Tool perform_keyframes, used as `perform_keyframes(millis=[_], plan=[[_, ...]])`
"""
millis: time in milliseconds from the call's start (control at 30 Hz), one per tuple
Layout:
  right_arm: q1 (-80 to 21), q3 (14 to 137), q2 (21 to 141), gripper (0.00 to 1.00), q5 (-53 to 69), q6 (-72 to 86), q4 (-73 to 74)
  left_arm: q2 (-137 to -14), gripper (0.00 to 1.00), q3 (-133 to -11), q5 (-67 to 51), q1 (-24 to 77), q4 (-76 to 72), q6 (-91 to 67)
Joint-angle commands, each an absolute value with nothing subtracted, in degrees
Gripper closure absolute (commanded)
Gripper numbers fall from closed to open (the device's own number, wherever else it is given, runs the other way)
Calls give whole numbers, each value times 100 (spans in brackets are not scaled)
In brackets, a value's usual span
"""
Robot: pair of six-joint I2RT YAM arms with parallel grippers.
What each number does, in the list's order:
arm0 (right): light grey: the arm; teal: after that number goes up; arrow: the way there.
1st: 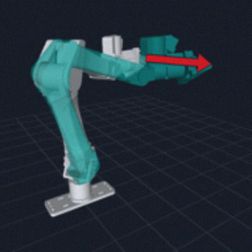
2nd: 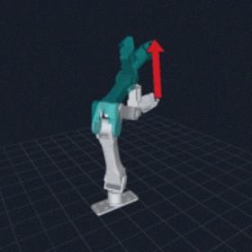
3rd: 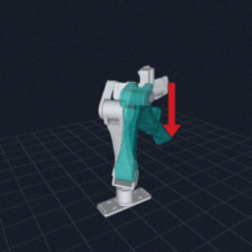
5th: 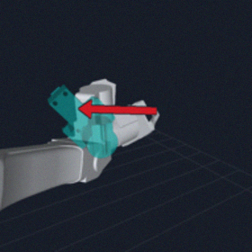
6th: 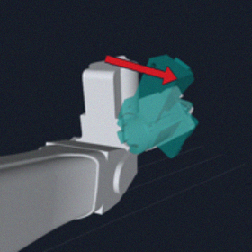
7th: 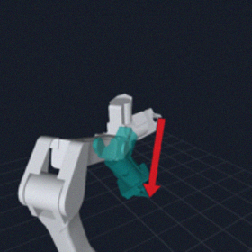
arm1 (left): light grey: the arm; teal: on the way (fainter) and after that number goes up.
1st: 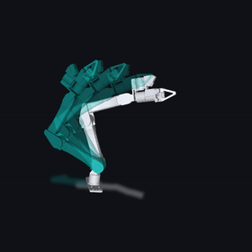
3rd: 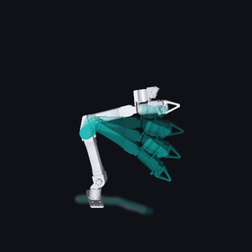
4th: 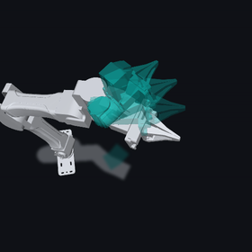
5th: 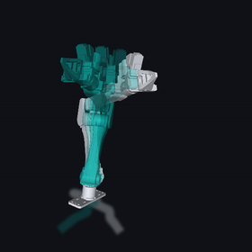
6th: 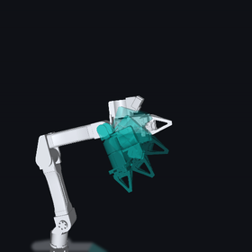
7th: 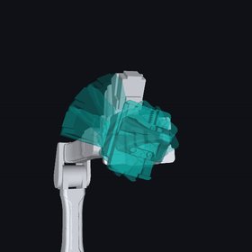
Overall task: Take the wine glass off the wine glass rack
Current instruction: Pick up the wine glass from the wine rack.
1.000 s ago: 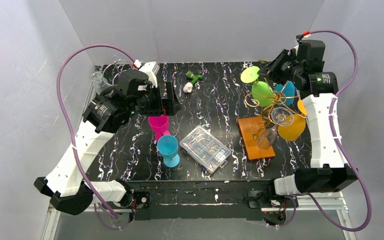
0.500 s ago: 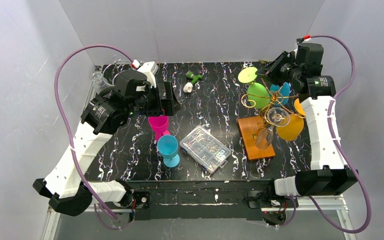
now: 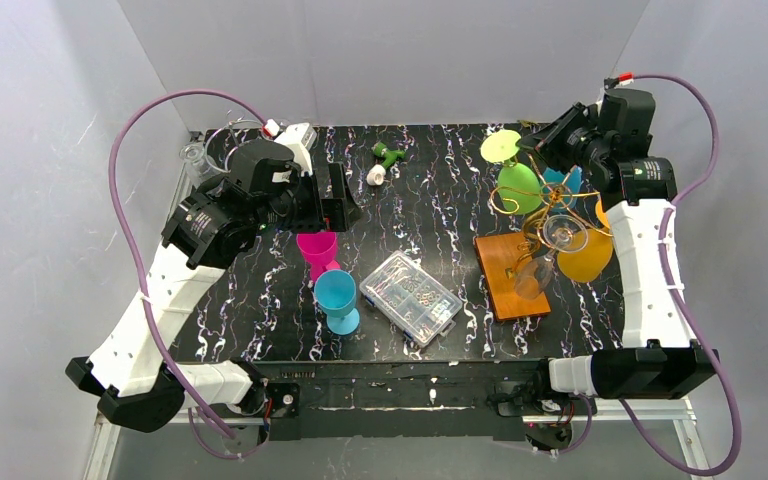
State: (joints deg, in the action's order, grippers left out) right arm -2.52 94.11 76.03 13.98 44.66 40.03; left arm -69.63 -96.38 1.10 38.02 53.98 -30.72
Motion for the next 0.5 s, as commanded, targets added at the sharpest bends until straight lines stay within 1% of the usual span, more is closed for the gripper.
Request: perform_keyframes(millis=[0,467], plan=[[-93,9204,7387,99,1578,4683,3605,-6811,1,-9699,211,3832,5393,-3067],[395,8475,6998,99,2065,5419,2812,-6813,1,-9697,180,3827,5379,-3085]])
